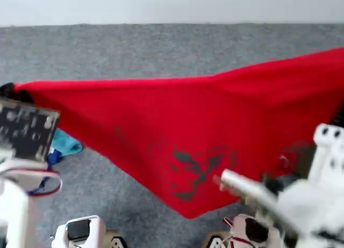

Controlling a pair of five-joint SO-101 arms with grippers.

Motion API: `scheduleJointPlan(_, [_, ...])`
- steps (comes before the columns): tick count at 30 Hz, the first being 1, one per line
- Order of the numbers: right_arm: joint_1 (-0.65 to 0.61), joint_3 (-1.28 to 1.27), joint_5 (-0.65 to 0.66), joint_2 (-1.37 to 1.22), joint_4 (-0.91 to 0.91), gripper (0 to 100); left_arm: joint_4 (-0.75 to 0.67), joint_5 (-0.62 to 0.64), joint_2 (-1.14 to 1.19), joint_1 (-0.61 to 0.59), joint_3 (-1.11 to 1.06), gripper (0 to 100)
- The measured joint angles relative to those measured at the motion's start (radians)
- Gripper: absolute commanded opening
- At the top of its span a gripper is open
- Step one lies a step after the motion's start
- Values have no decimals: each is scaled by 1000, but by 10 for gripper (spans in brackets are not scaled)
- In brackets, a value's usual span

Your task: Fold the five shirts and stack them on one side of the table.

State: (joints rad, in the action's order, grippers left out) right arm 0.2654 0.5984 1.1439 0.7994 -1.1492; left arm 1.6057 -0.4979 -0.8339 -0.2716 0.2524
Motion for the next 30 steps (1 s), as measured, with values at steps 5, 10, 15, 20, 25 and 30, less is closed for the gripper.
scheduleJointPlan(5, [-18, -253, 0, -2, 74, 9, -244, 0, -2, 2, -267, 14])
scheduleJointPlan(10, [-74, -594, 8, -29, 328, 9, -546, -64, 5, 32, -560, 14])
scheduleJointPlan(15, [-114, -888, 97, -34, 600, 9, -736, -201, 15, 84, -753, 14])
scheduleJointPlan(20, [-114, -941, 106, -32, 726, 9, -772, -224, 11, 89, -763, 14])
scheduleJointPlan(25, [-109, -902, 78, -23, 733, 9, -740, -226, 9, 89, -666, 14])
scheduleJointPlan(30, [-80, -750, 55, 29, 678, 9, -652, -226, 9, 112, -479, 14])
